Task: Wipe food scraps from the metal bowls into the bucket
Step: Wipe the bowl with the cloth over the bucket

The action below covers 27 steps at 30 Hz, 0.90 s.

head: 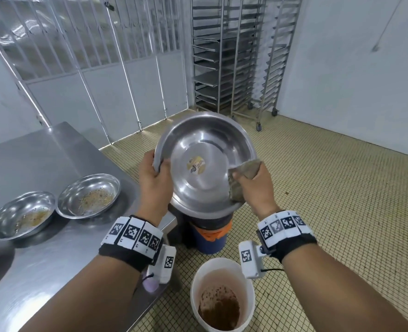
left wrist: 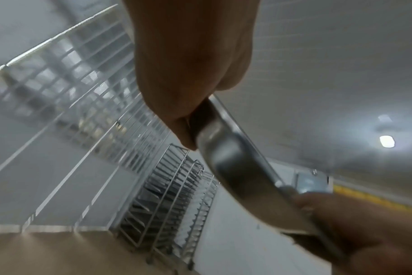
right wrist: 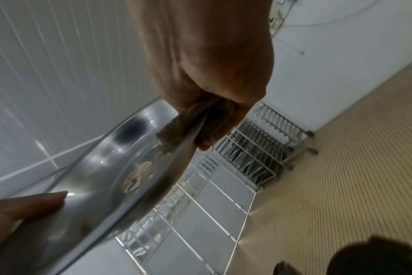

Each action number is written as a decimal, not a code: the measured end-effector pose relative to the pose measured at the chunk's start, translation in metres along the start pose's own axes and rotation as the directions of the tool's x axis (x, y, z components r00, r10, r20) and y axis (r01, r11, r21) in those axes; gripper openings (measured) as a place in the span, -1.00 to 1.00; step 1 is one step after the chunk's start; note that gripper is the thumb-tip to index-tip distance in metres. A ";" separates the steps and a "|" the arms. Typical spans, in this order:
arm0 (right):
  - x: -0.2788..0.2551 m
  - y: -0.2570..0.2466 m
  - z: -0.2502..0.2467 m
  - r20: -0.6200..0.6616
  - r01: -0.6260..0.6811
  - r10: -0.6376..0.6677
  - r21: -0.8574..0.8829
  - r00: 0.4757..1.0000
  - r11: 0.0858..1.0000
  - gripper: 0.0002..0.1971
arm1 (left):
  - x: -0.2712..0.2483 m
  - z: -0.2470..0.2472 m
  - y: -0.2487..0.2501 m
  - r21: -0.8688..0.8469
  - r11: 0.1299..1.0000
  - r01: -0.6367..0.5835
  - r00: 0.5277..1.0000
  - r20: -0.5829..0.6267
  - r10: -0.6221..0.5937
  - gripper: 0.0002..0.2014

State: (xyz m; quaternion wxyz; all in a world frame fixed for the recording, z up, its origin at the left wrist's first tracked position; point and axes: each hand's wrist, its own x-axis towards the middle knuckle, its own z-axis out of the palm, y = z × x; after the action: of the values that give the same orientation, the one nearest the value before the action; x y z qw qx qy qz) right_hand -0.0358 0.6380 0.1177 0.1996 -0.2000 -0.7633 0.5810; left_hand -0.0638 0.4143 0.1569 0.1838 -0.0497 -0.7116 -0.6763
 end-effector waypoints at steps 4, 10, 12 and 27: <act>0.012 -0.023 -0.023 0.126 0.144 -0.124 -0.161 0.984 0.976 -0.57 | 0.022 -0.017 0.003 0.223 0.974 -0.044 0.976 0.216 -0.005 -0.85; 0.010 -0.028 -0.018 0.182 0.255 -0.216 -0.231 0.959 0.939 -0.69 | 0.031 -0.023 0.010 0.239 0.967 -0.087 0.932 0.362 -0.005 -0.76; 0.003 -0.019 -0.010 0.021 0.175 -0.173 -0.116 0.985 0.978 -0.69 | 0.027 -0.020 0.005 0.162 0.987 -0.013 0.967 0.252 -0.029 -0.85; 0.000 -0.012 0.020 0.057 0.008 -0.009 0.012 0.998 1.000 -0.60 | 0.011 -0.013 -0.005 -0.041 0.997 0.073 0.993 -0.093 -0.076 -0.83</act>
State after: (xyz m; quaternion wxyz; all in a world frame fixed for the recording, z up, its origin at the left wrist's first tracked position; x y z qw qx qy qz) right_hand -0.0473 0.6190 0.1241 0.1815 -0.1789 -0.7661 0.5900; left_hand -0.0731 0.3995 0.1563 0.1909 0.0054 -0.6907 -0.6974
